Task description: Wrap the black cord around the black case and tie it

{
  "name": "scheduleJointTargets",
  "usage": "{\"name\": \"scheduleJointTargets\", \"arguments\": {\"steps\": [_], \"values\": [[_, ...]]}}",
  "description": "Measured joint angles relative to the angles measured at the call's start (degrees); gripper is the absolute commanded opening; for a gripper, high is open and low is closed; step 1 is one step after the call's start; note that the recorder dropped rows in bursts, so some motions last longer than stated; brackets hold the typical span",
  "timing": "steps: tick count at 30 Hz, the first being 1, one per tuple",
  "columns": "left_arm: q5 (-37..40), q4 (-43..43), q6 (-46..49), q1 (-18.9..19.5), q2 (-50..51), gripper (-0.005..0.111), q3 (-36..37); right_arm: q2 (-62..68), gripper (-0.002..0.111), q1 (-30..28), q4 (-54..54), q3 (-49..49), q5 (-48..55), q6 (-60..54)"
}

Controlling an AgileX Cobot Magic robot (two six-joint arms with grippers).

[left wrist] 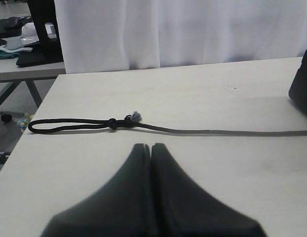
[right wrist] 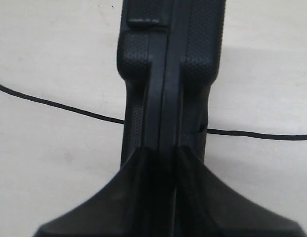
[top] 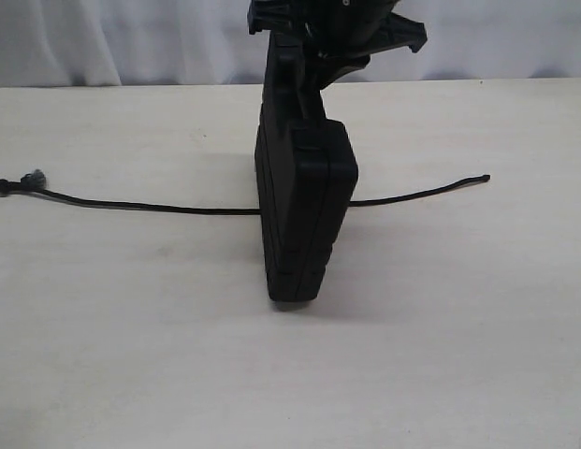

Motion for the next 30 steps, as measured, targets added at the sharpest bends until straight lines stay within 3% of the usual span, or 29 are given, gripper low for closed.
{"name": "scheduleJointTargets", "arguments": {"steps": [30], "values": [[0.0,0.0,0.0,0.0,0.0,0.0,0.0,0.0,0.004,0.0,0.76,0.0,0.0,0.0]]}}
